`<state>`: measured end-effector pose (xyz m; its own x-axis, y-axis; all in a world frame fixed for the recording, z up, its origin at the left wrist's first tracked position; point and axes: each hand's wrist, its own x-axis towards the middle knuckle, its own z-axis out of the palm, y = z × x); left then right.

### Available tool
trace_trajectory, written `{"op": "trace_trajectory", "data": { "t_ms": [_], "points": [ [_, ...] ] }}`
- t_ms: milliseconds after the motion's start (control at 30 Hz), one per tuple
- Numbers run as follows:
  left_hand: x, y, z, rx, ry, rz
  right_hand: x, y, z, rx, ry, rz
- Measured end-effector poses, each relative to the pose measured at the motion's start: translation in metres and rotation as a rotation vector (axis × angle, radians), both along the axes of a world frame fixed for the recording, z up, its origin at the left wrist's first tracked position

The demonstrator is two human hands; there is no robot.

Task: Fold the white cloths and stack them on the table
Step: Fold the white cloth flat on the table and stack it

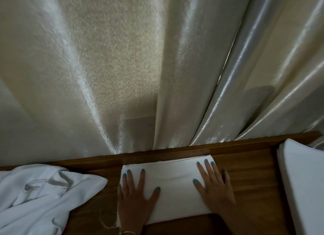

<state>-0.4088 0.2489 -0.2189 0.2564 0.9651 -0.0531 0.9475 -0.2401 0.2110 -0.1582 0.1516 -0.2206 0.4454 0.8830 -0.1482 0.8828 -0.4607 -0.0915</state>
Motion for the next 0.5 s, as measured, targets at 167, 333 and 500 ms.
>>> {"op": "trace_trajectory", "data": {
  "t_ms": [167,333,500],
  "points": [
    [0.002,0.003,0.003,-0.048,-0.028,-0.002,0.000,0.000,-0.002,-0.003,0.005,-0.020],
    [0.002,0.000,0.006,-0.050,0.004,-0.013,-0.005,-0.003,0.010,-0.044,-0.032,-0.012],
    [-0.013,-0.006,0.012,-0.109,0.005,-0.102,-0.029,-0.015,0.031,-0.013,0.082,-0.009]
  ]
}}
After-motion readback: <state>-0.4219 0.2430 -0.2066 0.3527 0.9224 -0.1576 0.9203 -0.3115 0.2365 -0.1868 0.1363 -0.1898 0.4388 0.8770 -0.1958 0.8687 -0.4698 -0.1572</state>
